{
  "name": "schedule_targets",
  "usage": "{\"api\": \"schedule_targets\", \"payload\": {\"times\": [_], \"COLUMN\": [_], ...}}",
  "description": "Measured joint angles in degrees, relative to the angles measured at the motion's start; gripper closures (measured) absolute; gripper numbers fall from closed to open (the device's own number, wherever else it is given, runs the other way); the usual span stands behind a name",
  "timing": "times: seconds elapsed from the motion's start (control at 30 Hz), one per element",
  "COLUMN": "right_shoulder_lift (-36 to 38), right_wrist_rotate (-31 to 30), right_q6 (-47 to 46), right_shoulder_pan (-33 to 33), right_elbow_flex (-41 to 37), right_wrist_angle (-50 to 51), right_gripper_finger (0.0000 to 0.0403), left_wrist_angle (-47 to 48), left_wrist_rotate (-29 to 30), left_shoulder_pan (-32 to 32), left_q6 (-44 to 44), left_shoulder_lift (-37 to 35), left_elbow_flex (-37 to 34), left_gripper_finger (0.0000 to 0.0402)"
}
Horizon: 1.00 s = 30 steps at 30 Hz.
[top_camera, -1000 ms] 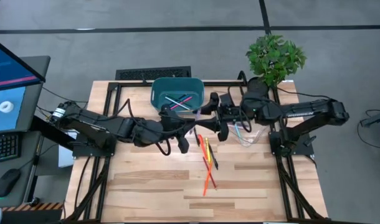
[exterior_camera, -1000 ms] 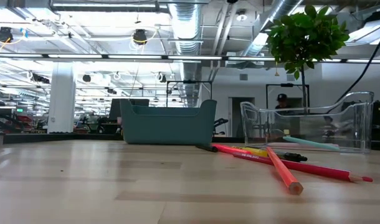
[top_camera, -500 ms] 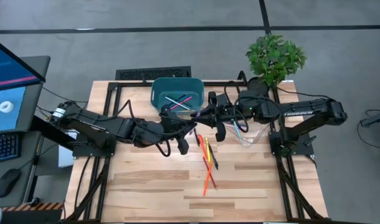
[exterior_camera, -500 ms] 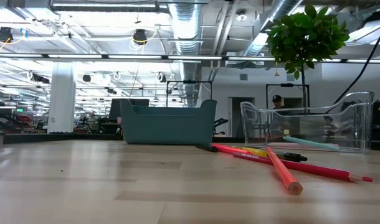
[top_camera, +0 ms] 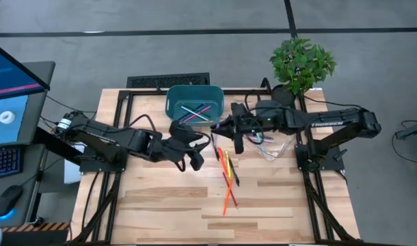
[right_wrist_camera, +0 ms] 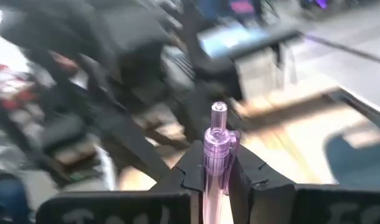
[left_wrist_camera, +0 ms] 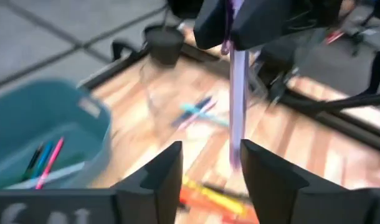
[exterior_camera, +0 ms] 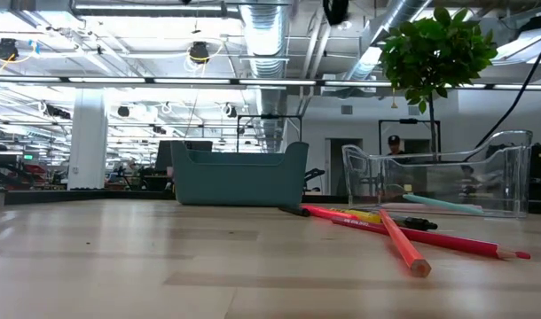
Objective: Sort pens & pencils
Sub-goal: Put the purple pen into the transparent bin
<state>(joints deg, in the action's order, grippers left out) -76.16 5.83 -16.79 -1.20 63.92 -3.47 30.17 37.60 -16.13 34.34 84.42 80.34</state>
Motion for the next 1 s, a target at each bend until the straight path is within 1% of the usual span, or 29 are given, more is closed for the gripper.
{"api": "schedule_targets", "payload": {"times": [0.17,0.27,0.33,0.5,0.6,0.67,0.77,0.9,1.0], "right_shoulder_lift": [0.0,0.3,1.7,5.7,6.7,6.7,6.6,6.5,6.5], "right_wrist_rotate": [-5.3,-8.6,-10.7,-17.4,-18.5,-18.6,-18.4,-17.8,-17.6], "right_q6": [-0.2,-0.9,-1.2,-2.3,-2.3,-2.3,-1.6,-1.3,-1.2], "right_shoulder_pan": [-2.6,-4.4,-5.7,-8.2,-10.5,-12.2,-15.0,-18.5,-20.4], "right_elbow_flex": [0.0,0.0,0.0,0.1,-0.4,-2.0,-5.9,-12.0,-15.1], "right_wrist_angle": [13.5,23.2,31.5,48.7,56.6,59.0,60.0,57.2,54.5], "right_gripper_finger": [0.0353,0.0353,0.0353,0.0353,0.0353,0.0353,0.0353,0.0353,0.0340], "left_wrist_angle": [10.5,15.2,17.5,18.4,18.4,18.4,17.8,16.2,14.5], "left_wrist_rotate": [-0.6,-1.0,-1.0,-1.0,-0.6,-0.1,1.1,1.4,-0.5], "left_shoulder_pan": [-1.0,-1.8,-2.4,-3.0,-3.0,-2.8,-2.4,-1.8,-1.6], "left_q6": [9.6,14.1,15.9,17.3,17.0,16.4,15.9,15.9,15.7], "left_shoulder_lift": [0.0,0.0,0.0,0.0,0.0,0.1,1.1,3.1,6.0], "left_elbow_flex": [0.0,0.0,0.0,0.0,0.0,0.0,0.0,0.0,-0.1], "left_gripper_finger": [0.0223,0.0222,0.0223,0.0230,0.0232,0.0232,0.0232,0.0232,0.0232]}}
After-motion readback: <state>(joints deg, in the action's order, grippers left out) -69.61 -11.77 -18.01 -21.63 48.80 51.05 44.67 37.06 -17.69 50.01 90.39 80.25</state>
